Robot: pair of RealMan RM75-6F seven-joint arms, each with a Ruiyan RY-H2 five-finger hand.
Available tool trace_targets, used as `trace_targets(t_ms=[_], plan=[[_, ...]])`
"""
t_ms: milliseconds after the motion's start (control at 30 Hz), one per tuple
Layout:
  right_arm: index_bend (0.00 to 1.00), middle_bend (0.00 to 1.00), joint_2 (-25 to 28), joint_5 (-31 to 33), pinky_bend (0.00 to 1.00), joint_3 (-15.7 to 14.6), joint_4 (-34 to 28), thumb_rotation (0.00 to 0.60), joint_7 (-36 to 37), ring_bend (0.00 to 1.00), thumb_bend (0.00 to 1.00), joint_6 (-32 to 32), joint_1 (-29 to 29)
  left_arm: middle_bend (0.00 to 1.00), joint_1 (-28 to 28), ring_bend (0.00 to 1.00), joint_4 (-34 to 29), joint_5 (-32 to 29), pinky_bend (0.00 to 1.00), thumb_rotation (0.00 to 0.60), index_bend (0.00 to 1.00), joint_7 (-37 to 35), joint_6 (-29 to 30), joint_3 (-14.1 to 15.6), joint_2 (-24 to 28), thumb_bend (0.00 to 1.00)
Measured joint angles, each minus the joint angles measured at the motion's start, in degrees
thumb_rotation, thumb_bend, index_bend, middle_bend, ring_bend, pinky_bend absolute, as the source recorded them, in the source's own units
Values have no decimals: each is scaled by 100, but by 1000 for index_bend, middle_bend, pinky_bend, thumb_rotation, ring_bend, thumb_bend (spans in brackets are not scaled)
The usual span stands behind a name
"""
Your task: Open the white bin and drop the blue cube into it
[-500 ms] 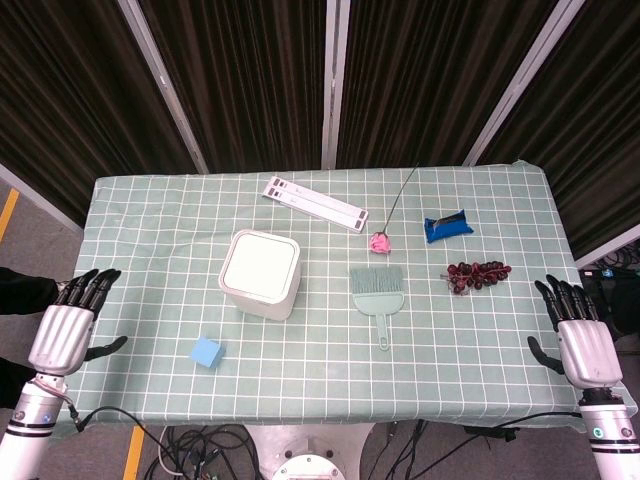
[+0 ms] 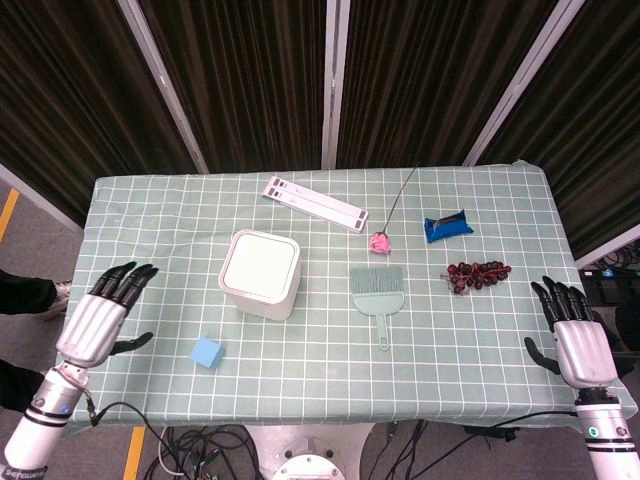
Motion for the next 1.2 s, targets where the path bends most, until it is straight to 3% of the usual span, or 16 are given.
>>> trace_targets(t_ms=[333, 667, 1200], plan=[[0, 0, -38, 80, 0, 13, 175, 600, 125, 0, 247, 37, -49, 106, -1075, 74, -563, 376, 157, 600, 77, 554, -1146, -286, -174, 53], [0, 0, -131, 73, 0, 8, 410, 600, 341, 0, 247, 10, -42, 172, -1898, 73, -455, -241, 157, 600, 77, 1089, -2242, -586, -766, 52], [0, 0, -207, 24, 0, -12, 499, 600, 377, 0, 247, -14, -18, 235, -1939, 60, -235, -517, 156, 600, 77, 1448, -2299, -197, -981, 52]])
